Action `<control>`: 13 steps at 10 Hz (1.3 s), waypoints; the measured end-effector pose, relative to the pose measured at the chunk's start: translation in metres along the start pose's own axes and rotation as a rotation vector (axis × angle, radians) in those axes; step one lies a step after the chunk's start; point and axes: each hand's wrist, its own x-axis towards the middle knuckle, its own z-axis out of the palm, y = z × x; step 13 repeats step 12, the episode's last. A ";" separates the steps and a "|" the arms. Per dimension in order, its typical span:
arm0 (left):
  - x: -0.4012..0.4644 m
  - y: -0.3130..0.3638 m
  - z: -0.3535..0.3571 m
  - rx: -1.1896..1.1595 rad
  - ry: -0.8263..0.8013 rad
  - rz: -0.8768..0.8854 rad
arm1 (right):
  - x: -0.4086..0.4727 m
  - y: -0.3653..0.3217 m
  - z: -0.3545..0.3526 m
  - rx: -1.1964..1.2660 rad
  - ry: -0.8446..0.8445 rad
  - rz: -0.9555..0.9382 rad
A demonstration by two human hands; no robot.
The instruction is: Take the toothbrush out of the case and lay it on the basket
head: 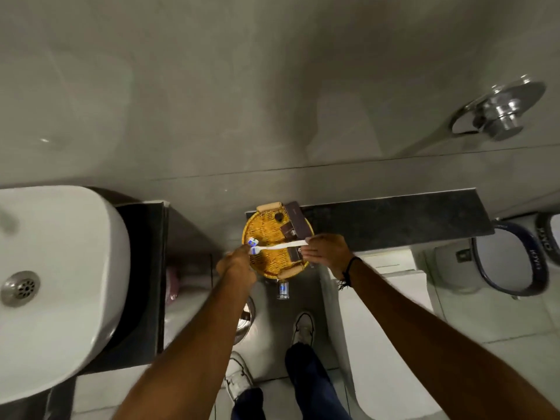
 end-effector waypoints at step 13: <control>0.011 0.027 -0.014 1.502 -0.071 1.207 | 0.026 0.017 0.051 -1.094 0.316 -0.470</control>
